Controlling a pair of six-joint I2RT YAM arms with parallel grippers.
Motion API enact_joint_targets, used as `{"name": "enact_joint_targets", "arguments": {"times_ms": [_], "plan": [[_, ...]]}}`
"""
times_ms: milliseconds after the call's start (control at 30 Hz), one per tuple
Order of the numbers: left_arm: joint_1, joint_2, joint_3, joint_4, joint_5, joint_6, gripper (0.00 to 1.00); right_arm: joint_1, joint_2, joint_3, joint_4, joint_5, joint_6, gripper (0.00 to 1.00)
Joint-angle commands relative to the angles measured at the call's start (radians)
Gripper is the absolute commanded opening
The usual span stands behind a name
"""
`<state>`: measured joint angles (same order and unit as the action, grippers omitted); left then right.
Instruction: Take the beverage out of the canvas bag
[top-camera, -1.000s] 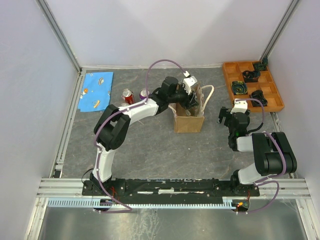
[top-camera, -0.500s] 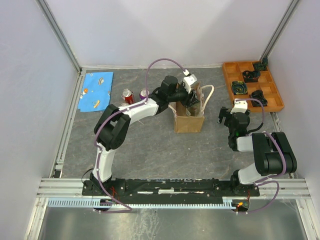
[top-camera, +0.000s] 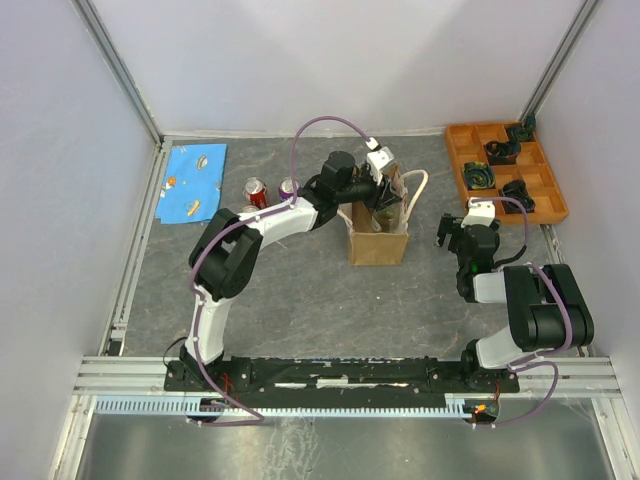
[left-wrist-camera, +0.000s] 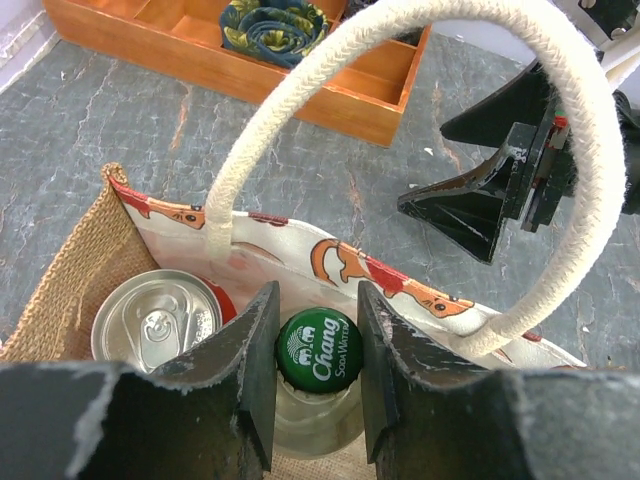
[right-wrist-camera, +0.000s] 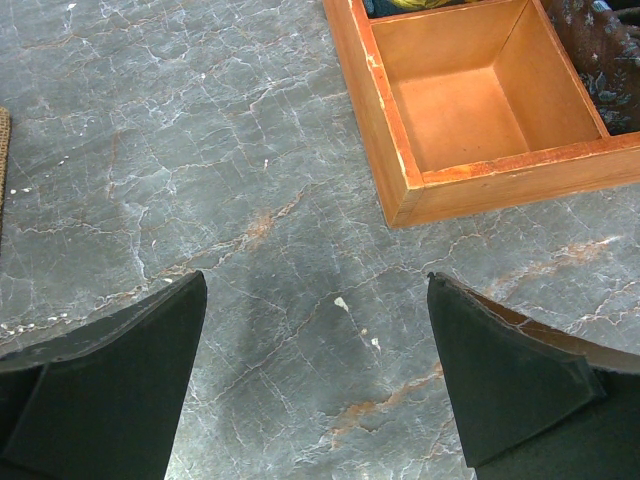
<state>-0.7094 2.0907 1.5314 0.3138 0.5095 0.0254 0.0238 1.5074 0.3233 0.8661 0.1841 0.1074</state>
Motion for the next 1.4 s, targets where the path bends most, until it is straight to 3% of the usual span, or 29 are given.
{"name": "enact_joint_targets", "arguments": {"times_ms": [0, 67, 167, 867, 1367], "plan": [[-0.003, 0.016, -0.002, 0.062, 0.029, -0.044, 0.12, -0.003, 0.0, 0.023, 0.03, -0.002, -0.008, 0.99], [-0.002, 0.015, -0.009, 0.061, 0.027, -0.044, 0.12, -0.002, 0.0, 0.023, 0.03, -0.002, -0.008, 0.99], [-0.002, 0.005, -0.012, 0.061, 0.026, -0.043, 0.03, -0.002, 0.0, 0.023, 0.03, -0.002, -0.009, 0.99], [-0.001, -0.191, 0.365, -0.159, -0.071, 0.024, 0.03, -0.002, 0.0, 0.023, 0.031, -0.002, -0.008, 0.99], [0.006, -0.537, 0.368, -0.39, -0.418, 0.19, 0.03, -0.003, 0.0, 0.023, 0.031, -0.002, -0.008, 0.99]]}}
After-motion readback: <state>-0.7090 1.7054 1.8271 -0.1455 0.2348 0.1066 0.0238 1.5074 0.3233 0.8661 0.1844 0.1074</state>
